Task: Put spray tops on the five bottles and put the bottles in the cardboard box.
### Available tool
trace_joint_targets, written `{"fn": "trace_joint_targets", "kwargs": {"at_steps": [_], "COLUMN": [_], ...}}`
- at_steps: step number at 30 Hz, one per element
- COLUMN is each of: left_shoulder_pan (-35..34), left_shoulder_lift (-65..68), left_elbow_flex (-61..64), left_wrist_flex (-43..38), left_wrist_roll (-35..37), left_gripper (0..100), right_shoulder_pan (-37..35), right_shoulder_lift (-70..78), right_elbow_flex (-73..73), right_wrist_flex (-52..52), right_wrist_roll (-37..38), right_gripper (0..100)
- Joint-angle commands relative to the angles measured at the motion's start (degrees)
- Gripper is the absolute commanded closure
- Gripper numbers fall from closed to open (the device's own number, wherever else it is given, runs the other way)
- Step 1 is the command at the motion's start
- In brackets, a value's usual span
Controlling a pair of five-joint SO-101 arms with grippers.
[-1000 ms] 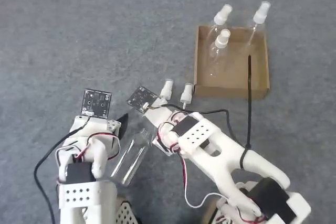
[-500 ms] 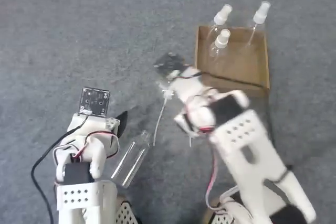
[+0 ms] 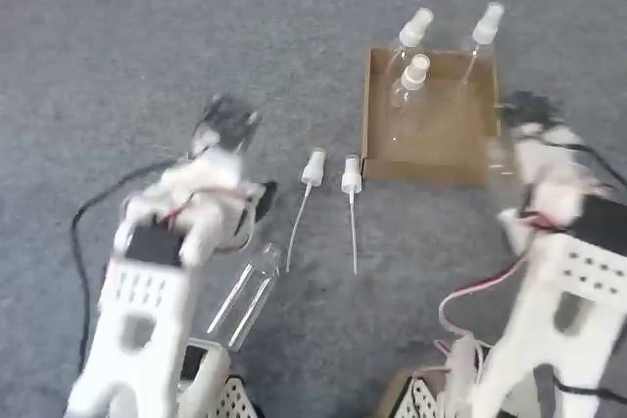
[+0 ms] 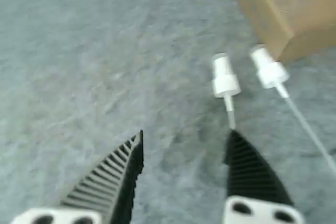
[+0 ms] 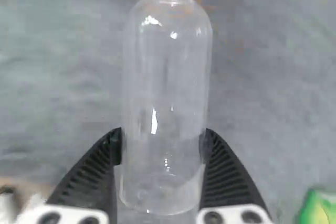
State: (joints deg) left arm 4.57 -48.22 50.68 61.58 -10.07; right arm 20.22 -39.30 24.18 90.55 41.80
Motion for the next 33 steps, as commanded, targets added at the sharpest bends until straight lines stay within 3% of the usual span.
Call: {"fn": "trace_joint_targets", "kwargs": {"at_steps": [1,7,15,29,33], "left_shoulder_pan": [4.31,7.21,10.9,10.37,10.37], "left_shoulder_lift": [21.89,44.31,63.12,79.21,81.14], "left_elbow_flex": [-16.22,-32.13,-45.23,-57.27,-58.68], "left_wrist_flex": [-0.09,-0.09,0.0,0.18,0.18], "left_wrist_roll": [1.32,5.45,8.0,10.81,10.81], "left_gripper": [83,83,83,83,90], "right_shoulder_pan": [14.46,23.69,27.21,27.65,27.65], "right_shoulder_lift": [3.47,16.57,32.66,37.93,37.93], "right_elbow_flex": [7.65,10.81,10.81,11.16,11.25], "right_wrist_flex": [-15.25,-28.62,-41.01,-43.38,-43.38], "right_wrist_roll": [6.59,10.11,10.55,12.75,12.75], "right_gripper": [99.4,99.4,99.3,99.2,99.2]}}
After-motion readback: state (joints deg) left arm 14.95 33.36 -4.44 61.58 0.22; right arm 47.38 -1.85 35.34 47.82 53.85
